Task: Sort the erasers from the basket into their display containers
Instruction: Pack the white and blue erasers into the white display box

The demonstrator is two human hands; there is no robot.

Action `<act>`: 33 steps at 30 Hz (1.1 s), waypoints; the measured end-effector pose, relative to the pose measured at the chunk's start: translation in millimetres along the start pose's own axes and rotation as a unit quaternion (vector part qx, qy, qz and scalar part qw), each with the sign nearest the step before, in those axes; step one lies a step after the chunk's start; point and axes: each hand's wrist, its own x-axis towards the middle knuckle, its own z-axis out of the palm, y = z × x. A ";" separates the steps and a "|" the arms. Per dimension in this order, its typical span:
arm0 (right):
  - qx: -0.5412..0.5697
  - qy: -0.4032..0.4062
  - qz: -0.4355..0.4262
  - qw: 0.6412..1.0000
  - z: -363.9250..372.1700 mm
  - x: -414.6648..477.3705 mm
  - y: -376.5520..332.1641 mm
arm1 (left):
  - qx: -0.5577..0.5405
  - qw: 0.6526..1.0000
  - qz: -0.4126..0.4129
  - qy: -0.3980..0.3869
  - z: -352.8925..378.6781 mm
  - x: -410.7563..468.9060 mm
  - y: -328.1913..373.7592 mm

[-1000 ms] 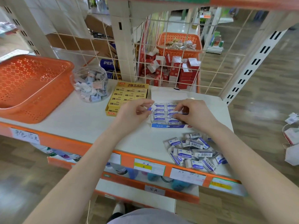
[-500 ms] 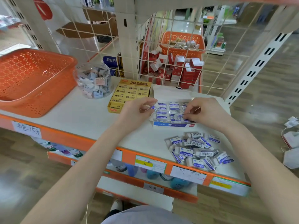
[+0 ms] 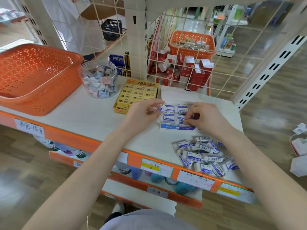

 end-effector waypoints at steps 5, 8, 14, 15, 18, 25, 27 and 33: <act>0.005 -0.007 0.013 1.000 -1.9 3.0 1.5 | 0.000 1.000 -0.001 -0.003 0.4 1.7 -1.1; -0.013 -0.032 0.009 0.999 -4.2 4.0 2.8 | 0.000 1.000 0.000 -0.007 -0.2 2.8 -0.7; -0.035 -0.067 0.010 0.997 -6.1 4.3 6.8 | -0.008 1.000 -0.002 -0.017 -2.1 4.2 -0.8; -0.039 -0.062 0.011 0.997 -5.2 4.3 6.1 | -0.008 1.000 -0.002 -0.018 -2.0 4.5 -0.8; -0.054 -0.045 0.008 0.997 -3.0 4.0 2.7 | -0.004 1.000 -0.002 -0.019 -2.4 3.9 -0.9; -0.028 -0.052 0.008 0.998 -10.2 6.3 1.6 | 0.004 1.000 -0.003 -0.023 -2.8 3.8 0.3; 0.018 -0.043 0.036 0.998 -20.4 6.7 3.2 | 0.005 1.000 -0.005 -0.025 -3.2 4.4 0.0; 0.071 0.007 0.093 0.993 -39.0 2.9 17.7 | 0.010 0.999 -0.008 -0.032 -2.1 6.0 1.4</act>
